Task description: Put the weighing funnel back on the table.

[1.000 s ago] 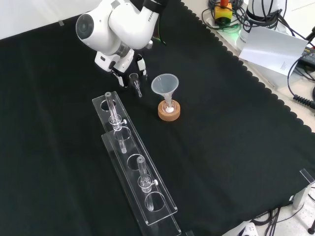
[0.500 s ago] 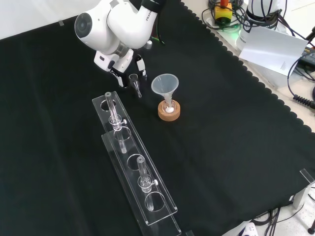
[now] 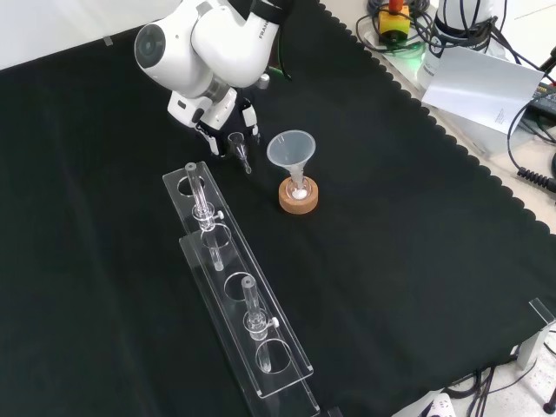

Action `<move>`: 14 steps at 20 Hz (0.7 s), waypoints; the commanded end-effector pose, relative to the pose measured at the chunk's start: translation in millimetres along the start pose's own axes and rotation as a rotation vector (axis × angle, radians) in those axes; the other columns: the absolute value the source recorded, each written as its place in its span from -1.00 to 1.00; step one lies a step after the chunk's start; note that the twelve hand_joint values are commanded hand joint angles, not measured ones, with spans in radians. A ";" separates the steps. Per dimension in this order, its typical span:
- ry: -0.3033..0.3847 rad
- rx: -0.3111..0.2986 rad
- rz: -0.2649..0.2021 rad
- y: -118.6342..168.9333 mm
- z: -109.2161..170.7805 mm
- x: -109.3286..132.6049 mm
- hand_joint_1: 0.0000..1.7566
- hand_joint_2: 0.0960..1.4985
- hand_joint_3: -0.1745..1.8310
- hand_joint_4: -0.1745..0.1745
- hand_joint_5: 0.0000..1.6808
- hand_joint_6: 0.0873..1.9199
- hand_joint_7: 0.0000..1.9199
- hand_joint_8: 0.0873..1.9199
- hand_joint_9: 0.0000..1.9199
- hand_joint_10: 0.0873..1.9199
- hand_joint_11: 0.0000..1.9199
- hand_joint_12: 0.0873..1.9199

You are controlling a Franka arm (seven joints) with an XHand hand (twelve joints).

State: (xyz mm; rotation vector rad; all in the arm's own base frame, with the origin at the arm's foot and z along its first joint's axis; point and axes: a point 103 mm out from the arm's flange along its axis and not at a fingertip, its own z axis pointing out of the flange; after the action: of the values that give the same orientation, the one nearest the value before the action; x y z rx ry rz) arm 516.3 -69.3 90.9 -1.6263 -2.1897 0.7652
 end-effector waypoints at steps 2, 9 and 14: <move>0.009 -0.010 -0.002 -1.1 0.7 -0.9 0.28 -0.13 -0.22 0.71 0.45 -0.28 0.31 -0.79 0.46 -1.00 0.23 -0.27; 0.026 -0.004 -0.008 -2.8 6.6 -3.9 0.22 0.17 -0.57 0.96 0.33 -0.20 -0.03 -0.55 0.30 -1.00 0.02 -0.11; 0.007 -0.007 -0.005 -3.8 8.3 -2.7 0.08 0.23 -0.74 0.08 0.01 -0.27 -0.33 -0.38 0.09 -1.00 -0.24 0.06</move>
State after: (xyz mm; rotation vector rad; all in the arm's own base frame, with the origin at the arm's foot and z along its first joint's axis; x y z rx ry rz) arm 510.8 -74.7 87.1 -1.6185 -2.1820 0.7382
